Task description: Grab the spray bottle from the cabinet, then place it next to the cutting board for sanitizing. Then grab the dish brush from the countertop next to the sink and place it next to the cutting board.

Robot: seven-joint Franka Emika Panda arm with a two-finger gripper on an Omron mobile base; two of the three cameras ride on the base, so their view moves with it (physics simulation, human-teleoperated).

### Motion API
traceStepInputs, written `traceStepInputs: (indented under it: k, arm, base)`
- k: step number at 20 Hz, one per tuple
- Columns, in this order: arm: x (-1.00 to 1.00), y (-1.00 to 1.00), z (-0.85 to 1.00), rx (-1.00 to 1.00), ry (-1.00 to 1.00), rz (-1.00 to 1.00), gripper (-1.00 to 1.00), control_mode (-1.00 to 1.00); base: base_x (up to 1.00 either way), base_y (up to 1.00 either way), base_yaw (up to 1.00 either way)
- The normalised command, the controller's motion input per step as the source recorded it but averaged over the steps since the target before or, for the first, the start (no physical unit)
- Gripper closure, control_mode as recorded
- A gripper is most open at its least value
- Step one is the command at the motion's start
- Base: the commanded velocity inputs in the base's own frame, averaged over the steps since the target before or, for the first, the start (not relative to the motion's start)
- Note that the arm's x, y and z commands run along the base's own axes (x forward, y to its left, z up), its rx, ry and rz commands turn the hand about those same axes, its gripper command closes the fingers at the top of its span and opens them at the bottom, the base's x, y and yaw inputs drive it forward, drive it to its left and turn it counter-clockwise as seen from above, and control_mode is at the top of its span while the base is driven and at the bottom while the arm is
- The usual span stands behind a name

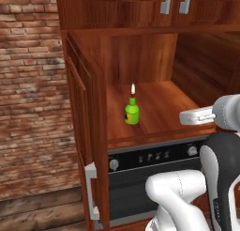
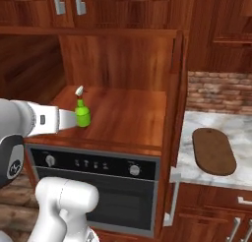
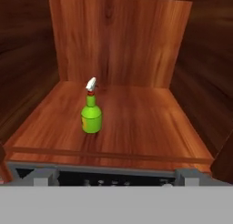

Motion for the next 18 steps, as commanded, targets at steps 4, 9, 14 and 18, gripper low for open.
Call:
traceStepInputs:
  k: [4, 9, 14, 18]
  arm:
    - [0.00, 0.00, 0.00, 0.00, 0.00, 0.00, -1.00, 1.00]
    - [0.00, 0.00, 0.00, 0.00, 0.00, 0.00, -1.00, 1.00]
    - [0.00, 0.00, 0.00, 0.00, 0.00, 0.00, -1.00, 1.00]
    - [0.00, 0.00, 0.00, 0.00, 0.00, 0.00, -1.00, 1.00]
  base:
    - [0.67, 0.48, -0.01]
    - [0.66, 0.03, 0.00]
    - [0.52, -0.04, 0.01]
    - [0.54, 0.00, 0.05]
